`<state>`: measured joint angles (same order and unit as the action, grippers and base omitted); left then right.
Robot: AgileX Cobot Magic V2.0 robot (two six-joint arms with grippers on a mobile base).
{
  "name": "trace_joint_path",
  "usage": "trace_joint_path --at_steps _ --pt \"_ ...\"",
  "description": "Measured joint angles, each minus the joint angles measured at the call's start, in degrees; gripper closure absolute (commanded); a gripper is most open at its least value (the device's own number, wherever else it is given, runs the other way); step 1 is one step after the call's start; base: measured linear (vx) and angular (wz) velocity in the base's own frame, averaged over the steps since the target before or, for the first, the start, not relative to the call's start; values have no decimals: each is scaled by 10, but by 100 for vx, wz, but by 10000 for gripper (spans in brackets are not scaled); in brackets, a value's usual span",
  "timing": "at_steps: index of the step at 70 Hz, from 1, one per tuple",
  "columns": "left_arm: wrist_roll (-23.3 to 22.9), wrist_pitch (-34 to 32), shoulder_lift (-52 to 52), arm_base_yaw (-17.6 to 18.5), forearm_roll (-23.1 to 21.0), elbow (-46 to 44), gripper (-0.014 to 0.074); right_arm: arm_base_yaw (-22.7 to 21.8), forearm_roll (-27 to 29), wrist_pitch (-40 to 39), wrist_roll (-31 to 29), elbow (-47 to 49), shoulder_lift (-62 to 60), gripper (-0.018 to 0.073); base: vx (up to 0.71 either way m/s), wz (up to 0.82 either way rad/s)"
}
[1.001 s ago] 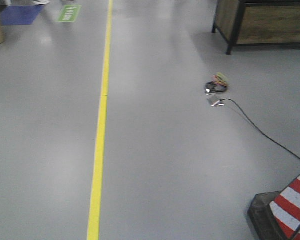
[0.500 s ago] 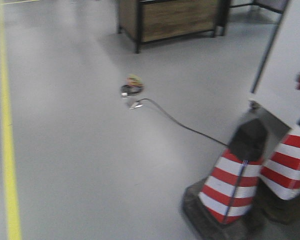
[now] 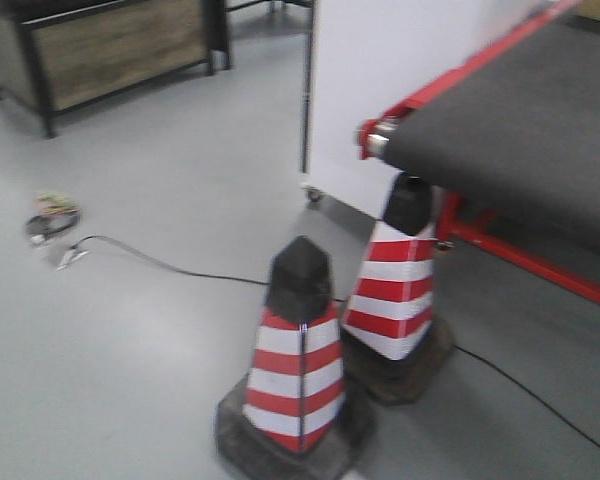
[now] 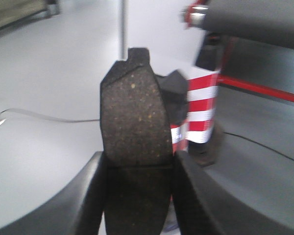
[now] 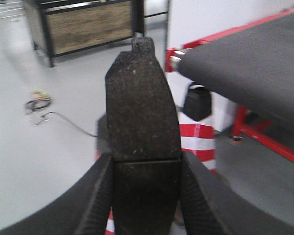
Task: Move and align brake pads A on conveyor
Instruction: 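Turn toward the black conveyor belt and approach it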
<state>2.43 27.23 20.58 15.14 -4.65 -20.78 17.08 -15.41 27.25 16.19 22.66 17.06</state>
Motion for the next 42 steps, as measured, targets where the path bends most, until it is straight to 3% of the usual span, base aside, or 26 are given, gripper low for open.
trace_joint_path --at_steps 42 --pt "0 0 0 0 0 0 603 0 0 0 0 0 0 557 13 -77"
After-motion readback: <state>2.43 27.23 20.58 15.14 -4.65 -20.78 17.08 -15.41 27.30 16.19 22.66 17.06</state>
